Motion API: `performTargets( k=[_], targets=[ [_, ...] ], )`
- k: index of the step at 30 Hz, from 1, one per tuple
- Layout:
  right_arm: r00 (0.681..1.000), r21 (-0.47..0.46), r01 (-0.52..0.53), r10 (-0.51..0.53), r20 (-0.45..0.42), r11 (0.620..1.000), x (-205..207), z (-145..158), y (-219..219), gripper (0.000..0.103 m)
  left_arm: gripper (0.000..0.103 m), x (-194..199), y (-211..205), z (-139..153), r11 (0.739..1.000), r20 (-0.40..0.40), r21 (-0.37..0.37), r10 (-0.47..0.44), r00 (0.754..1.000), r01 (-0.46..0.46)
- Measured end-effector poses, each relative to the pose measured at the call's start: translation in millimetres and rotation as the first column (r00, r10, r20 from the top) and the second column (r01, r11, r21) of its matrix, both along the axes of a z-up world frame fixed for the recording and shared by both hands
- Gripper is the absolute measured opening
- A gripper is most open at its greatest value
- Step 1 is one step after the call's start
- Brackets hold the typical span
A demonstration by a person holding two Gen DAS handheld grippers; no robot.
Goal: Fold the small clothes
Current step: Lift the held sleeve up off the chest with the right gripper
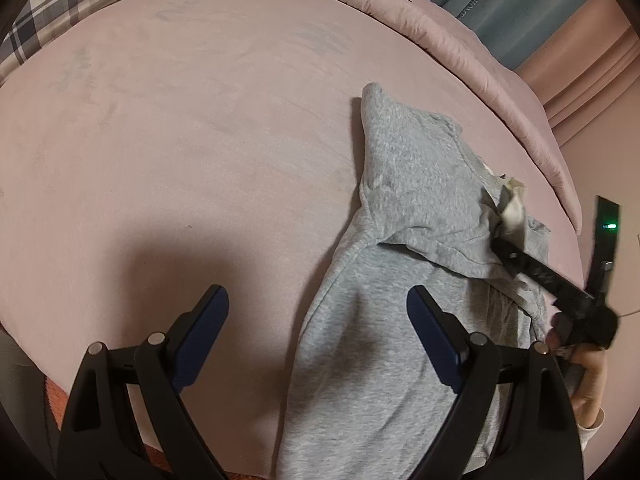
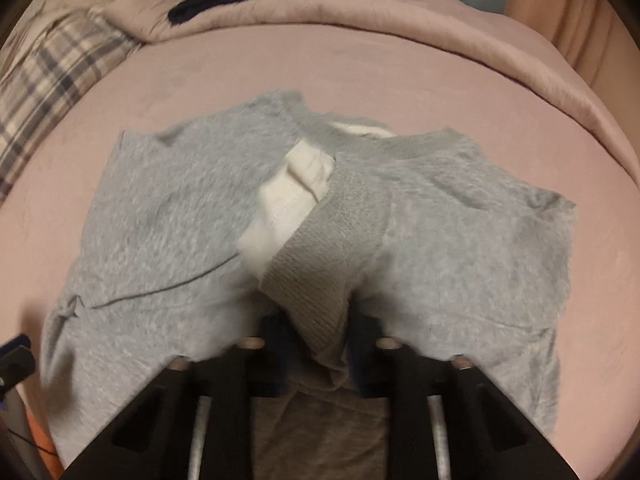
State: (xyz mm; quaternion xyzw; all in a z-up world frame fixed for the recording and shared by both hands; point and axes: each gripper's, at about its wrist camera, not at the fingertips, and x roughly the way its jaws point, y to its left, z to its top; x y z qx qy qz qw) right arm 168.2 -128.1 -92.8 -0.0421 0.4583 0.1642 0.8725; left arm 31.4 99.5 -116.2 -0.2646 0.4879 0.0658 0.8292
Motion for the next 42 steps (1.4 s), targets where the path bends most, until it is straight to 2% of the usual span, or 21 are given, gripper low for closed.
performTargets(
  k=[3,12,18,23,33,42],
  targets=[
    [0.999,0.149,0.024,-0.02,-0.032,0.988,1.6,11.0,-21.7,0.019,0.091,-0.3,-0.3,0.9,1.0,-0.001,-0.001,0.001,1.0,-0.001],
    [0.995,0.314,0.023,-0.053,0.085,0.949,-14.2,64.4,-59.1,0.017,0.091,3.0,-4.8,3.8,1.0,-0.001,0.011,-0.012,1.0,0.012],
    [0.983,0.342,0.02,-0.082,0.166,0.939,-14.1,83.8,-73.3,0.017,0.091,4.0,-8.1,3.3,1.0,-0.008,0.018,-0.021,1.0,0.021],
    [0.978,0.354,0.037,-0.106,0.179,0.935,-13.9,83.6,-77.8,0.017,0.091,5.6,-9.2,2.3,0.999,-0.015,0.023,-0.025,1.0,0.025],
    [0.981,0.31,0.125,-0.165,0.103,0.943,-6.9,56.3,-89.5,0.017,0.091,9.0,-11.9,0.8,0.999,-0.027,0.031,-0.037,0.999,0.038],
    [0.976,0.297,0.196,-0.215,0.034,0.935,-0.8,32.9,-103.9,0.016,0.091,12.0,-16.1,-0.9,0.998,-0.037,0.039,-0.055,0.998,0.056]
  ],
)
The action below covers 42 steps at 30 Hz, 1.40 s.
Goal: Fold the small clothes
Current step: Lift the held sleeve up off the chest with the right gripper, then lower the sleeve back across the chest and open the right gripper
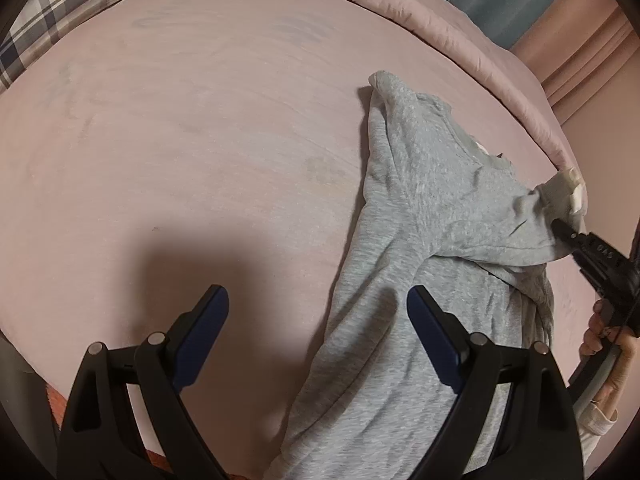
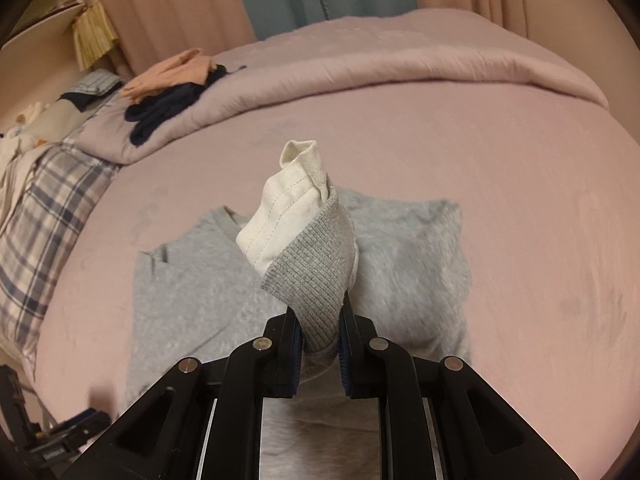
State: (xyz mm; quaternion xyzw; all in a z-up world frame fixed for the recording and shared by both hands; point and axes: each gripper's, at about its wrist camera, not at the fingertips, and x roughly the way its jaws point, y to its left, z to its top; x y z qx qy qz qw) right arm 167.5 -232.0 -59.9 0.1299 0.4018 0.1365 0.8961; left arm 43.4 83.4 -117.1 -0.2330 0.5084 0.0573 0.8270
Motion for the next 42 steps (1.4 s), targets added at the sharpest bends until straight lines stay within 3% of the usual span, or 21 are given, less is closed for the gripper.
performTargets(
  k=[14,19,30,42],
  targets=[
    [0.99,-0.045,0.007,-0.013,-0.141,0.999,6.8,-44.3,-2.6,0.016,0.091,4.6,-7.8,-3.4,1.0,-0.013,0.001,-0.018,1.0,0.018],
    [0.99,-0.047,0.008,-0.015,-0.14,0.999,4.0,-42.2,-6.1,0.016,0.091,6.8,-11.3,-3.4,1.0,-0.012,0.004,-0.028,1.0,0.028],
    [0.998,-0.036,0.031,-0.033,-0.048,0.999,-8.6,-10.4,-16.7,0.016,0.091,12.2,-16.5,-4.5,0.999,-0.019,0.014,-0.043,0.999,0.044],
    [0.988,-0.011,0.042,-0.043,-0.15,0.999,1.8,-44.9,-20.4,0.016,0.091,31.8,-19.3,-0.2,0.998,-0.011,0.035,-0.048,0.999,0.048]
  ],
)
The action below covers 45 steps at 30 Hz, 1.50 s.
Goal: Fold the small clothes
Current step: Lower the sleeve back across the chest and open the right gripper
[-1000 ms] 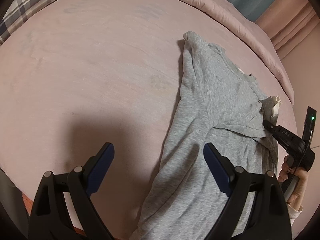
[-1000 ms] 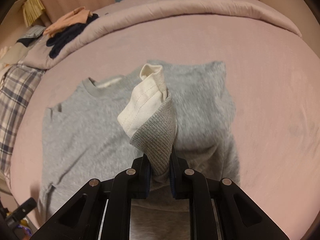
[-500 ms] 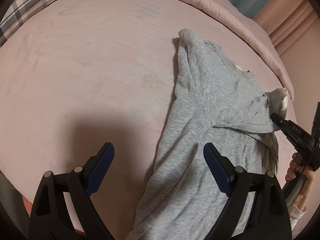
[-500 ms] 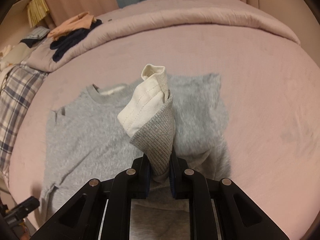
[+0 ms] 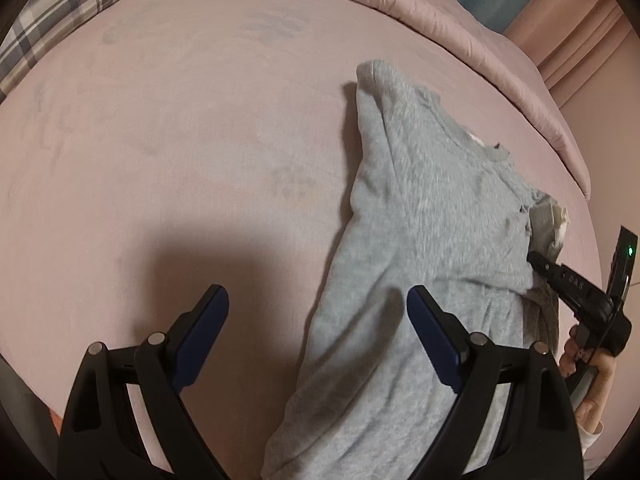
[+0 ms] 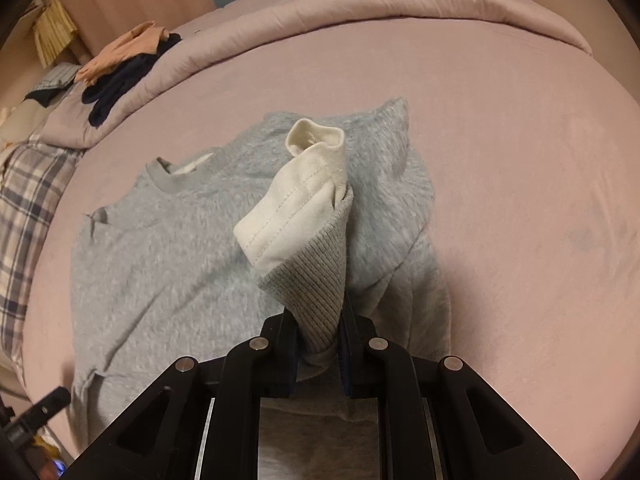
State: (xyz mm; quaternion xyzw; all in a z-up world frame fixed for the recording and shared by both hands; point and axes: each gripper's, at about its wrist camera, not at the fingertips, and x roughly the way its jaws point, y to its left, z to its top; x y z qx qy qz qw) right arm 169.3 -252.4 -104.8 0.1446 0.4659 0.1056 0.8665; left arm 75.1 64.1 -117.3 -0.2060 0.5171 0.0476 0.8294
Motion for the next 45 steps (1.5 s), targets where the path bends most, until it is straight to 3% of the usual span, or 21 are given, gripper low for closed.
performTargets(
  k=[11,14,15,17,24,25,26,27,28,34,35,38,45],
  targets=[
    [1.0,0.095,0.024,-0.023,-0.011,0.995,-6.2,3.3,-18.6,0.016,0.09,62.9,-11.6,5.0,0.997,0.03,0.046,-0.057,0.998,0.056],
    [0.999,0.119,0.032,-0.03,-0.019,0.992,-9.0,4.4,-24.4,0.025,0.089,77.4,-13.1,3.2,0.996,0.029,0.066,-0.066,0.997,0.064],
    [0.999,0.113,0.041,-0.039,-0.017,0.993,-9.8,6.2,-25.6,0.032,0.089,80.5,-13.8,2.2,0.995,0.026,0.073,-0.067,0.997,0.065],
    [0.997,0.073,0.071,-0.071,0.002,0.995,-12.4,10.9,-29.4,0.036,0.087,88.8,-15.2,-3.2,0.994,0.014,0.091,-0.066,0.998,0.064],
    [0.997,0.12,0.077,-0.079,0.014,0.99,-7.6,10.6,-41.8,0.037,0.088,98.7,-14.7,-23.2,0.993,-0.032,0.101,-0.052,0.998,0.055],
    [0.998,0.134,0.064,-0.067,0.019,0.989,-7.0,10.3,-40.3,0.037,0.088,99.2,-14.3,-24.5,0.994,-0.032,0.097,-0.049,0.998,0.052],
    [0.998,0.136,0.054,-0.058,0.026,0.989,-6.0,9.9,-37.8,0.031,0.088,99.5,-14.1,-24.8,0.994,-0.031,0.095,-0.048,0.998,0.051],
    [0.998,0.134,0.046,-0.05,0.032,0.99,-5.5,10.4,-36.5,0.017,0.088,99.6,-14.1,-24.4,0.994,-0.03,0.094,-0.049,0.998,0.051],
    [0.998,0.118,0.042,-0.047,0.039,0.992,-5.2,11.1,-34.0,0.015,0.088,99.8,-13.8,-24.4,0.994,-0.029,0.093,-0.05,0.998,0.052],
    [0.991,0.094,0.061,-0.071,0.11,0.994,-10.0,28.2,-30.8,0.012,0.09,99.7,-12.4,-27.7,0.994,-0.025,0.092,-0.054,0.998,0.056],
    [0.991,0.069,0.069,-0.076,0.114,0.995,-8.8,28.4,-29.4,0.006,0.09,98.9,-12.3,-28.1,0.994,-0.023,0.092,-0.053,0.998,0.055],
    [0.993,-0.009,0.091,-0.09,0.08,0.996,-0.4,15.6,-27.1,0.005,0.091,98.0,-12.2,-28.4,0.994,-0.018,0.096,-0.053,0.998,0.054],
    [0.997,0.018,0.079,-0.08,0.02,0.997,9.2,-9.2,-30.9,0.005,0.094,96.9,-13.8,-30.3,0.994,-0.014,0.099,-0.048,0.999,0.049]
  ],
)
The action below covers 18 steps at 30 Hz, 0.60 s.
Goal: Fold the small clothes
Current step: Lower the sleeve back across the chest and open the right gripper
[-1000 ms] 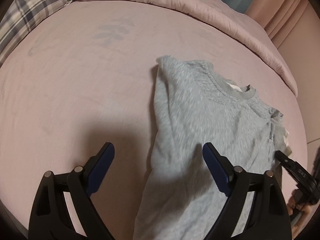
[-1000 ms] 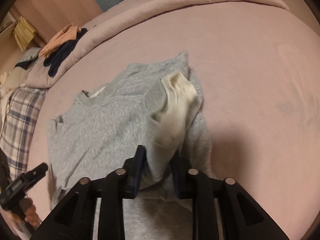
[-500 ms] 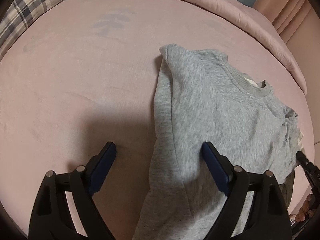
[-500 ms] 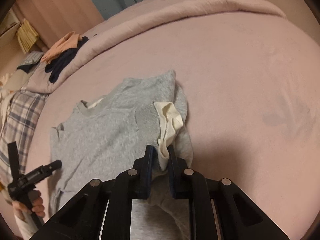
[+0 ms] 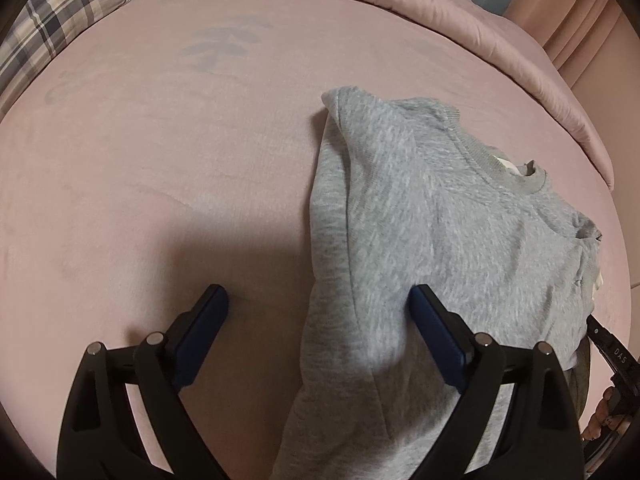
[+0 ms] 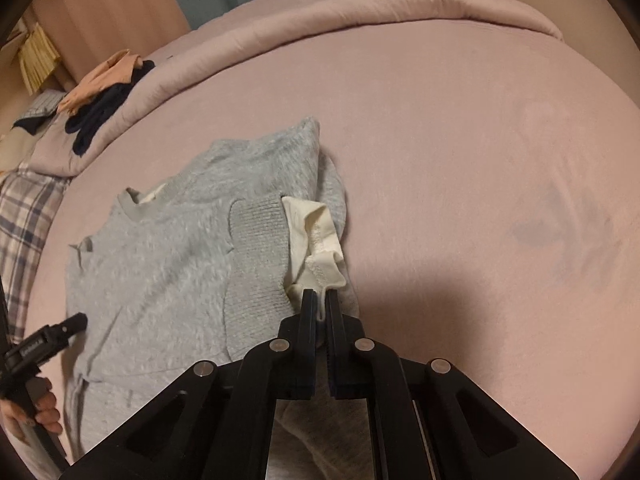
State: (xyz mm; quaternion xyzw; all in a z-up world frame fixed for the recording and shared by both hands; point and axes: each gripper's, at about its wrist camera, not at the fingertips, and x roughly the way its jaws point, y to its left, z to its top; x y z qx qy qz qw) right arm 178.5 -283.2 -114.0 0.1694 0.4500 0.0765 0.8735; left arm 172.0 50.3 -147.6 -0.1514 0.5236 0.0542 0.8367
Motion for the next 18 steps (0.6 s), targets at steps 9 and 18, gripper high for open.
performTargets(
  k=[9,18],
  targets=[
    [1.0,0.001,-0.013,0.013,-0.01,1.0,4.0,-2.2,1.8,0.005,0.095,-0.5,0.7,-1.5,1.0,0.007,-0.009,0.005,1.0,-0.005],
    [1.0,-0.008,-0.012,0.012,-0.004,1.0,1.3,-2.2,0.5,0.005,0.097,-1.6,1.2,-2.9,1.0,0.016,-0.014,0.009,1.0,-0.009]
  ],
)
